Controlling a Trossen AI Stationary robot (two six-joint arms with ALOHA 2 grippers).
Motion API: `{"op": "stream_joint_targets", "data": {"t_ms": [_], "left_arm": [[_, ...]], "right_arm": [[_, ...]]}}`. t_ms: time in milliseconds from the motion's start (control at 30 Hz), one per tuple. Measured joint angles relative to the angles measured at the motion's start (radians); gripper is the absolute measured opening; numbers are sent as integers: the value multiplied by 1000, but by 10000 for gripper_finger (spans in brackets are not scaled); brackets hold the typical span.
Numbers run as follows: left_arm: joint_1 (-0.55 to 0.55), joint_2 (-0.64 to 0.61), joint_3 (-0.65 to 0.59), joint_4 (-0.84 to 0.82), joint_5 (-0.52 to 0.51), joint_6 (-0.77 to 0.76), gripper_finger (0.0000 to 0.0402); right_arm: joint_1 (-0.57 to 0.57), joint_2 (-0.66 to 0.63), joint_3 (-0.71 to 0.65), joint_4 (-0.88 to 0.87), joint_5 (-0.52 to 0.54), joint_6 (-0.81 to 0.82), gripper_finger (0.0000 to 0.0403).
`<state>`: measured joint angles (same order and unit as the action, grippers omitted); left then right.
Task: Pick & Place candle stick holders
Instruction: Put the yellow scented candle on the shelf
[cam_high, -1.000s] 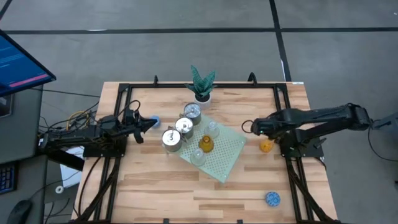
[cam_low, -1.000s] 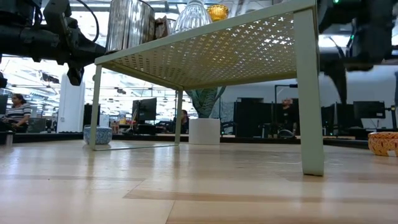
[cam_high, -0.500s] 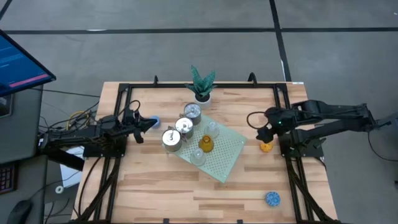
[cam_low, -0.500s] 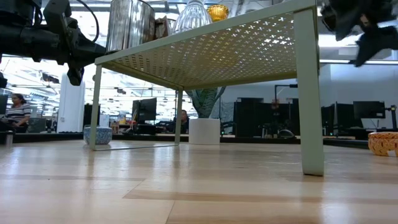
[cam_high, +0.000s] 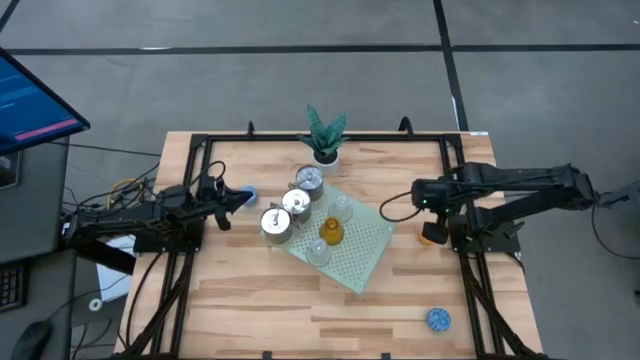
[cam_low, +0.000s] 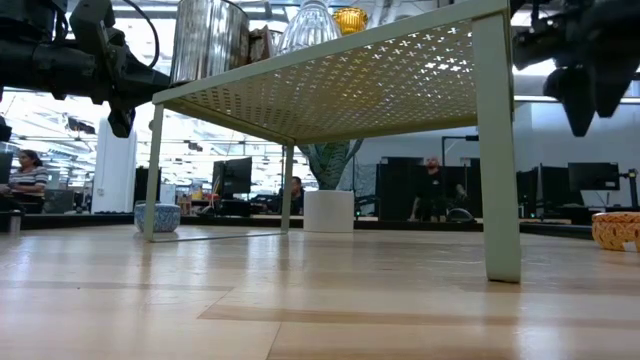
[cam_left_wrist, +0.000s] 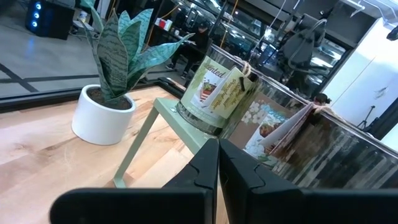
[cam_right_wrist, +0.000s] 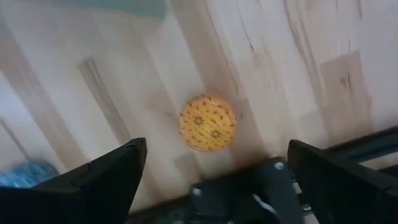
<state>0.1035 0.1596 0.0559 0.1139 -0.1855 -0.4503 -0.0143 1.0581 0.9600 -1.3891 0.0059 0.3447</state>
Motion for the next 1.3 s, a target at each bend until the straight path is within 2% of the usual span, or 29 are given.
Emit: {"op": "stream_joint_targets", "data": {"t_ms": [167, 400, 567, 867, 1300], "left_arm": [[0, 0, 0, 0, 0, 0, 11], [0, 0, 0, 0, 0, 0, 11], [0, 0, 0, 0, 0, 0, 11], [0, 0, 0, 0, 0, 0, 11], [0, 0, 0, 0, 0, 0, 11]], "right_arm": [[-24, 49, 0, 4, 19, -134, 379], [-26, 97, 0, 14, 40, -221, 379], [-41, 78, -19, 54, 46, -239, 379], [-53, 10, -150, 123, 43, -236, 379], [-76, 1, -156, 130, 43, -239, 379]]}}
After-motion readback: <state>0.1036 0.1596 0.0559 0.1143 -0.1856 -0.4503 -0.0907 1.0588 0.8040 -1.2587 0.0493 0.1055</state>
